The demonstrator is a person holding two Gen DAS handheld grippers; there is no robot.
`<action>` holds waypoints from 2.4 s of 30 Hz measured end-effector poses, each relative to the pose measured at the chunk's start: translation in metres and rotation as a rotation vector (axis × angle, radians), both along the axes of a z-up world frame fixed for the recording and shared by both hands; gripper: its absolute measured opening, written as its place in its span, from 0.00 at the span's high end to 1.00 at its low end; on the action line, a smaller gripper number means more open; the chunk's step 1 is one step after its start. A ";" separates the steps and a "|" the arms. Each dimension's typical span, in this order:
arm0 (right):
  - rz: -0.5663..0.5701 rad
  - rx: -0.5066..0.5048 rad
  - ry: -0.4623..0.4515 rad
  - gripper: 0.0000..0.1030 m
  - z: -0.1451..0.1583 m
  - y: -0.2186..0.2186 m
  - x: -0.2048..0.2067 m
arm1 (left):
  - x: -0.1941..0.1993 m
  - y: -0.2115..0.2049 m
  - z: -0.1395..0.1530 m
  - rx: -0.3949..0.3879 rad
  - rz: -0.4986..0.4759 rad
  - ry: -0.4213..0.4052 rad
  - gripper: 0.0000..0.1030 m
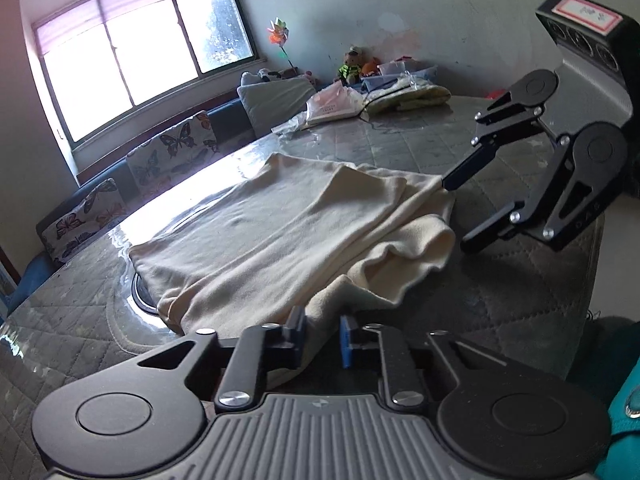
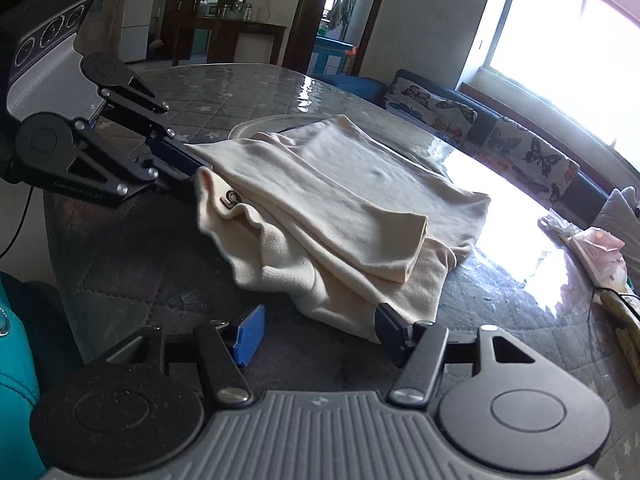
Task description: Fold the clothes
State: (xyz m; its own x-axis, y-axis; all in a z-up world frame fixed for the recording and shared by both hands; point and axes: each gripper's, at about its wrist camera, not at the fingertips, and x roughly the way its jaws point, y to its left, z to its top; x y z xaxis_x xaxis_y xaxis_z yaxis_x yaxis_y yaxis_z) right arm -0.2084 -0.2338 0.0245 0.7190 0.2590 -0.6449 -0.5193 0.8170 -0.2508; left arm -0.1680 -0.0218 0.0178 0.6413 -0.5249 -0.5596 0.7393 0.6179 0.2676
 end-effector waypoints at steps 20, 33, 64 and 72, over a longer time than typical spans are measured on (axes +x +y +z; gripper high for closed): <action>0.128 0.065 0.023 0.68 -0.006 0.006 0.066 | 0.059 0.007 0.023 -0.154 0.072 0.144 0.90; 0.098 0.189 0.174 0.84 0.012 -0.007 0.096 | 0.036 0.013 0.009 -0.046 0.013 0.094 0.64; 0.215 0.115 0.140 0.89 0.055 0.004 0.002 | -0.034 0.053 0.052 -0.051 -0.074 0.121 0.90; 0.252 0.094 0.186 0.90 0.074 0.003 -0.004 | -0.049 0.056 0.059 -0.053 -0.095 0.132 0.90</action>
State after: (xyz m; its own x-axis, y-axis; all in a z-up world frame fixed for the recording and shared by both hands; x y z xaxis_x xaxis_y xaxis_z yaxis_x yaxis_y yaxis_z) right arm -0.2123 -0.2306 0.0981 0.4968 0.4786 -0.7240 -0.7378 0.6721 -0.0620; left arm -0.2172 0.0340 0.0768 0.5102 -0.6107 -0.6055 0.8215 0.5544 0.1331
